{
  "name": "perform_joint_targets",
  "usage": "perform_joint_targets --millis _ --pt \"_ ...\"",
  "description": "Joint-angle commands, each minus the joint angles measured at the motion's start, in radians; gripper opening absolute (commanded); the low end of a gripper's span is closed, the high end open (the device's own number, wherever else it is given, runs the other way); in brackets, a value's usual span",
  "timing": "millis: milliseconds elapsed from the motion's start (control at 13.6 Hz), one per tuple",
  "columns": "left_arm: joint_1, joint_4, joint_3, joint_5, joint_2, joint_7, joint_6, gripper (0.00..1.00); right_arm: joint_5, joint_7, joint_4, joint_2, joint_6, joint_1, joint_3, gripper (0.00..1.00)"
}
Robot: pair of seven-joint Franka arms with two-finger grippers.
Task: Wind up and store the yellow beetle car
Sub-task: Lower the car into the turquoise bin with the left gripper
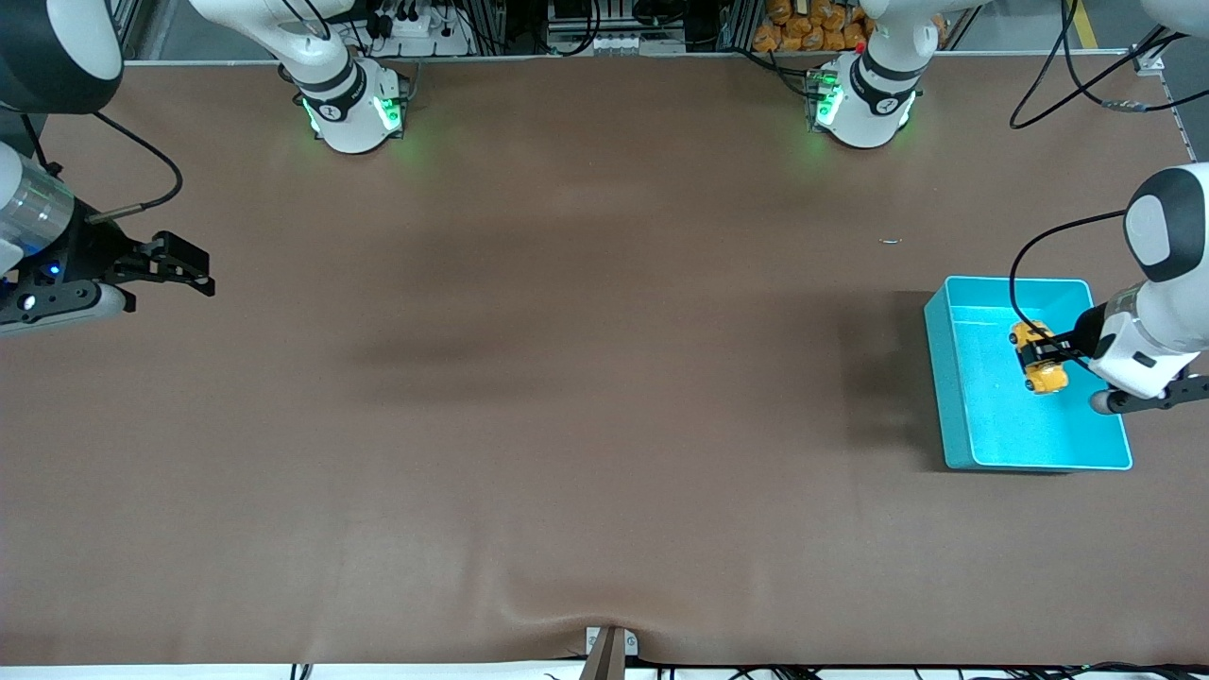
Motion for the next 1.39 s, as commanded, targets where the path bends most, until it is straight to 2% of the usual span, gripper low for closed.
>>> perform_joint_targets --millis 0,220,880,1319 --pt "0.037 -0.004 -0.007 -0.028 0.009 0.169 0.023 0.00 -0.012 0.065 0.022 -0.001 -0.014 0.007 -0.009 1.00" --pt "0.065 -0.017 -0.006 -0.023 0.032 0.260 0.078 0.00 -0.012 0.067 0.022 -0.009 -0.026 -0.005 -0.014 1.00" --pt "0.093 -0.032 0.003 -0.011 0.170 0.273 0.253 0.00 -0.013 0.067 0.017 -0.034 -0.066 -0.038 -0.017 1.00" --pt "0.119 -0.173 0.003 0.026 0.173 0.273 0.431 0.00 -0.015 0.065 0.022 -0.029 -0.060 -0.036 -0.016 1.00"
